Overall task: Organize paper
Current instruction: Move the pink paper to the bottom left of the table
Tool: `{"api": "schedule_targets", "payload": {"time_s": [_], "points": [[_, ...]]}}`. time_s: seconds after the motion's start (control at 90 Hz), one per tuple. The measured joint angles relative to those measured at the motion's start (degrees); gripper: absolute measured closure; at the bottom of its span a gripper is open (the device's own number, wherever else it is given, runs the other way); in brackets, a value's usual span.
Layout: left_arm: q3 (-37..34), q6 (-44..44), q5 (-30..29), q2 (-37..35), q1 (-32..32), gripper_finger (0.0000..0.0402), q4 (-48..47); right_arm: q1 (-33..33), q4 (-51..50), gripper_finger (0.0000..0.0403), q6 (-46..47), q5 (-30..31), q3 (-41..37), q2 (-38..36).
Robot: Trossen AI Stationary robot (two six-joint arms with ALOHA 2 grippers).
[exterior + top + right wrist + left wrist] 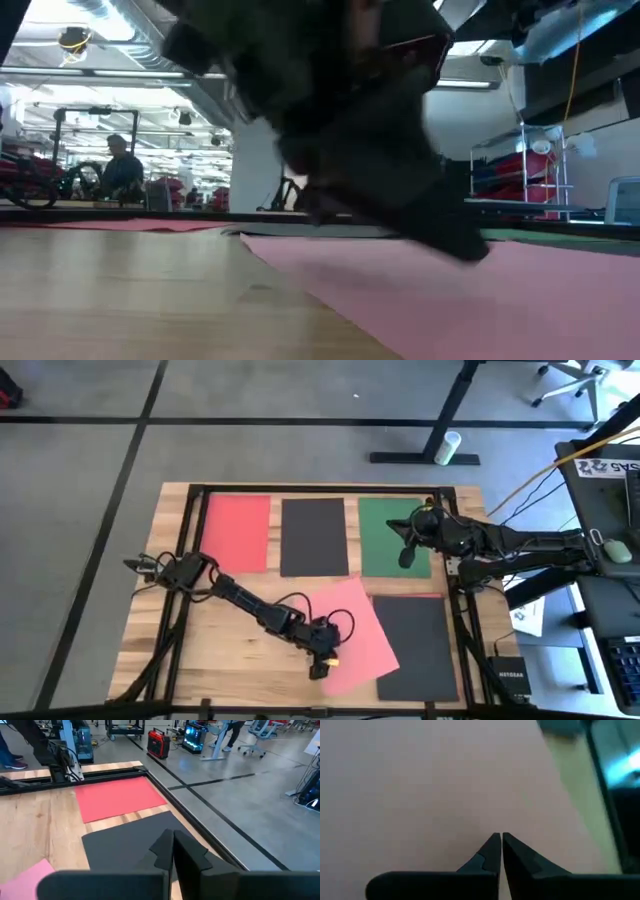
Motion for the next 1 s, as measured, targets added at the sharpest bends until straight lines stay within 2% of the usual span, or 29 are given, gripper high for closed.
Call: {"api": "schedule_targets", "payload": {"time_s": [0.222, 0.367, 0.633, 1.0], "points": [[0.0, -0.1, -0.2, -0.1, 2.0, 0.0402, 4.0, 0.0, -0.3, 0.0403, 0.0, 0.0, 0.0, 0.0], [0.0, 1.0, -0.6, -0.1, 2.0, 0.0402, -2.0, 0.0, -0.5, 0.0403, 0.0, 0.0, 0.0, 0.0], [0.5, 3.8, -0.8, -0.8, -3.0, 0.0402, -14.8, 0.0, -0.8, 0.0403, 0.1, 0.0, 0.0, 0.0], [-0.1, 3.1, -3.3, -4.2, -4.9, 0.0402, -19.8, 0.0, -0.8, 0.0403, 0.1, 0.0, 0.0, 0.0]]}}
